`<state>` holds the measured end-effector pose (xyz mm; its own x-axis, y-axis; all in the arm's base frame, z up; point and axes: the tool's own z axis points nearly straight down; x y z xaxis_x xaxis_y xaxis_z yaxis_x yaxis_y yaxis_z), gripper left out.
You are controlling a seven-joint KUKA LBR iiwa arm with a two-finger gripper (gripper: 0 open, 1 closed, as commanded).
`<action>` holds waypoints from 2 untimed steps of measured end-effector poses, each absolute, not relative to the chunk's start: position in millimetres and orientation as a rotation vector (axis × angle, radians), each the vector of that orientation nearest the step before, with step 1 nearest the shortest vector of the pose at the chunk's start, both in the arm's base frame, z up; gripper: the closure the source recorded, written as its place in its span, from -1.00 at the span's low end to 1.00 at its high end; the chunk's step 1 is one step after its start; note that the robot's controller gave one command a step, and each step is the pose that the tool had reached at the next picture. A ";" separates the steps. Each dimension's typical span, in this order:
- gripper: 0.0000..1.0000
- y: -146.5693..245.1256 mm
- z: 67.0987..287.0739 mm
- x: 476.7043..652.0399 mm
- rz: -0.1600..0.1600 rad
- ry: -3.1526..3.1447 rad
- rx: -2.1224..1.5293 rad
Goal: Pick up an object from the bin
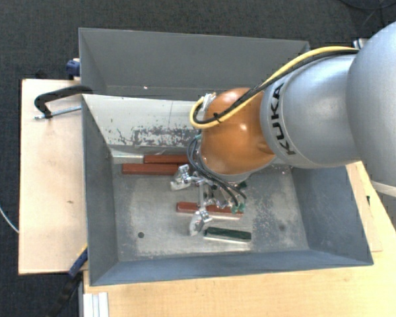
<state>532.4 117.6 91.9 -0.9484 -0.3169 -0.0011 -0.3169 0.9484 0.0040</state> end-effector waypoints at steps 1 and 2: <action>1.00 63.0 84.0 532.4 0.029 3.004 -0.967; 1.00 62.0 83.8 532.3 0.027 3.005 -0.968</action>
Offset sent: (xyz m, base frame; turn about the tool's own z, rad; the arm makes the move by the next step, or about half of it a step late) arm 0.0000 0.0000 0.0000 0.0000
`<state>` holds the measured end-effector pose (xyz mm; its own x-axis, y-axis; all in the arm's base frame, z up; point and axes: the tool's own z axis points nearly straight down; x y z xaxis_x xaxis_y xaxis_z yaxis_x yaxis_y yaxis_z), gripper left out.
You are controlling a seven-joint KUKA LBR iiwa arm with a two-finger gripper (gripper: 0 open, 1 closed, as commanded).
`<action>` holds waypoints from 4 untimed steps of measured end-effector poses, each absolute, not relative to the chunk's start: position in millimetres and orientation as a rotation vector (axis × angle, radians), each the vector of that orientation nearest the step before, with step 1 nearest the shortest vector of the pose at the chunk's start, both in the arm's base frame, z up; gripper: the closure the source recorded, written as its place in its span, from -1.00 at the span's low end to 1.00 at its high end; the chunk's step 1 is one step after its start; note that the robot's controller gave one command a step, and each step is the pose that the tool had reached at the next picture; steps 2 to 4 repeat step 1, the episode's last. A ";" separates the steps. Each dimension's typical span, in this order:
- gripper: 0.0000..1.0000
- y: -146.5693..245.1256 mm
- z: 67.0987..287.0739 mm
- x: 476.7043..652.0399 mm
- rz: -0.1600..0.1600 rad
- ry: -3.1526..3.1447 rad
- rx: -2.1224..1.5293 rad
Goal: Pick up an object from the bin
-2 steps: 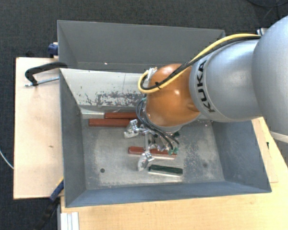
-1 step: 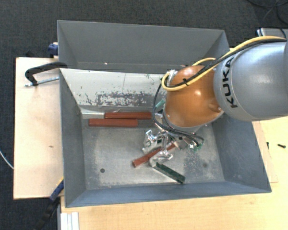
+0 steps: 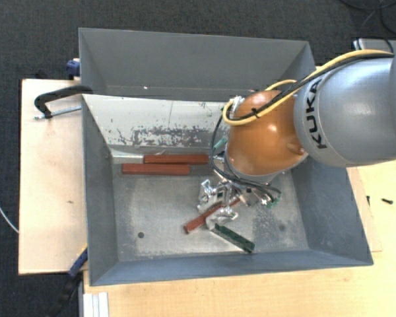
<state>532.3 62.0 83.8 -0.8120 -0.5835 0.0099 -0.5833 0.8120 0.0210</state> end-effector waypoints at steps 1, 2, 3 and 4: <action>1.00 44.5 276.1 552.6 -0.002 -3.007 0.922; 1.00 44.5 276.1 552.6 -0.002 -3.007 0.922; 1.00 44.5 276.1 552.6 -0.002 -3.007 0.922; 1.00 44.5 276.1 552.6 -0.002 -3.007 0.922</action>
Offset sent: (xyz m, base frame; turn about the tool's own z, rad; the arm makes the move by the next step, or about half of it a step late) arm 0.0000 0.0000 0.0000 0.0000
